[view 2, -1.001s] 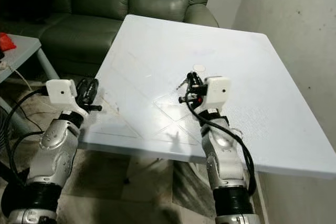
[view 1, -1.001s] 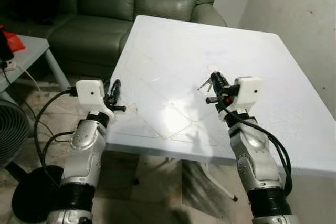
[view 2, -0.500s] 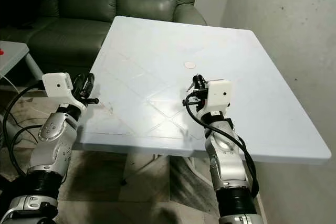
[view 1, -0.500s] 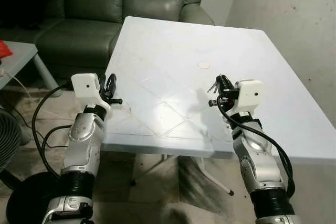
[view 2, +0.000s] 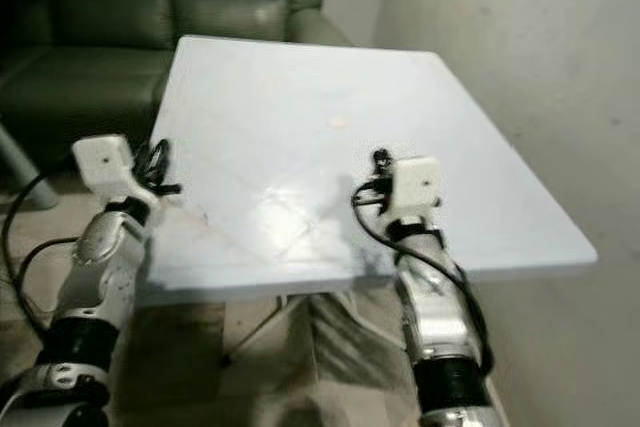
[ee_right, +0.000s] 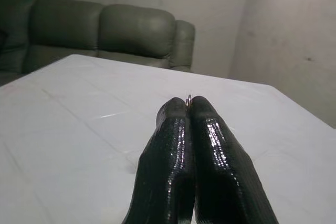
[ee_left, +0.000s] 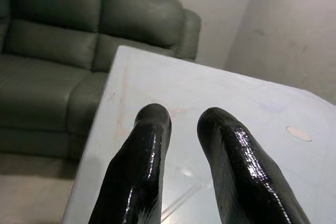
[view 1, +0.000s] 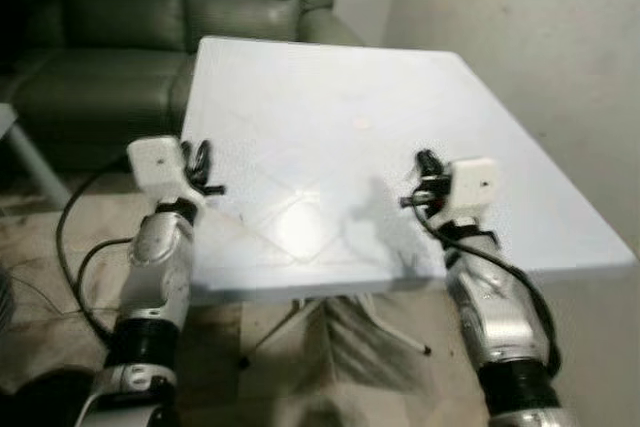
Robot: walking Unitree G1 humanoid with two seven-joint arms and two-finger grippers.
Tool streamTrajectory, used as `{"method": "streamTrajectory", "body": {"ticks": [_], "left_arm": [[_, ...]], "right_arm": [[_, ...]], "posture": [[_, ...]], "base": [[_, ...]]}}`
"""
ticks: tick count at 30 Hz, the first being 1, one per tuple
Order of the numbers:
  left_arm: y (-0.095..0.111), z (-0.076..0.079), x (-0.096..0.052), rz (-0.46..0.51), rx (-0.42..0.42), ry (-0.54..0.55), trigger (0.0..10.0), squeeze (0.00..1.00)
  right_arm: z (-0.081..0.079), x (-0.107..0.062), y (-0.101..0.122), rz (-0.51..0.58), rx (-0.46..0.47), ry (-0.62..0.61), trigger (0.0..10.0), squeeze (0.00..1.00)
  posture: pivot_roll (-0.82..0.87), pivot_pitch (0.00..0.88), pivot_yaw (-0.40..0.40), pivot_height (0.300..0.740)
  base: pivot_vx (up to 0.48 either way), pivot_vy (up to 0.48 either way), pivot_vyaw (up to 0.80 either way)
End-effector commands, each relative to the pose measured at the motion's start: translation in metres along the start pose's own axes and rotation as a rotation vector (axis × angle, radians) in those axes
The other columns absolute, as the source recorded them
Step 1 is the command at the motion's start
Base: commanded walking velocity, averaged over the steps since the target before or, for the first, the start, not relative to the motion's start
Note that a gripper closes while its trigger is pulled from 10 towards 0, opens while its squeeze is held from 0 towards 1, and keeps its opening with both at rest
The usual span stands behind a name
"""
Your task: Hang keys on a hook
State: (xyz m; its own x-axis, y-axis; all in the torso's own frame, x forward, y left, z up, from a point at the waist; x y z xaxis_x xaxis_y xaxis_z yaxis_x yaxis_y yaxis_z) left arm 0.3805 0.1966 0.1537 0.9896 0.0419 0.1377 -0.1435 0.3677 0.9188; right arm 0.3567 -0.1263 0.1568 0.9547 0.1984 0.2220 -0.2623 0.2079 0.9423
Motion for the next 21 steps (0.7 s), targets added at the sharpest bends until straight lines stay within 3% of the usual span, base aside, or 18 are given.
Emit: {"method": "streamTrajectory", "body": {"ticks": [1,21], "left_arm": [[-0.0027,0.0134,0.0025,-0.006,-0.021,-0.028,10.0,0.0],[-0.0011,0.0221,0.0017,0.017,0.013,-0.061,10.0,0.0]], "right_arm": [[0.0108,-0.0027,-0.0053,-0.02,-0.028,-0.028,10.0,0.0],[0.0113,-0.0053,-0.0115,-0.045,-0.054,-0.026,10.0,0.0]], "posture": [[-0.07,0.0,-0.043,0.74],[-0.07,0.0,-0.044,0.74]], "base": [[0.0,0.0,-0.67],[0.0,0.0,-0.67]]}}
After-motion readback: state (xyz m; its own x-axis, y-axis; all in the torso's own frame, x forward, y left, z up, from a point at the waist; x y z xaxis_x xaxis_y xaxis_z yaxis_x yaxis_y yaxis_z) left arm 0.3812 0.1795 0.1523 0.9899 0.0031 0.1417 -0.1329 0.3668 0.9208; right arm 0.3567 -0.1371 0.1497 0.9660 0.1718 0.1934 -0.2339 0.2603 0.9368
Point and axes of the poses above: a point about 5 cm out from each wrist's last joint towards the gripper, its own x axis pointing out of the wrist towards the gripper, its own y axis along the axis of the wrist's last joint, z = x × y, the point moved 3 cm from there along x, pointing out of the wrist towards the gripper, and after that the axes turned 12 degrees about -x, right-handed, at the moved point
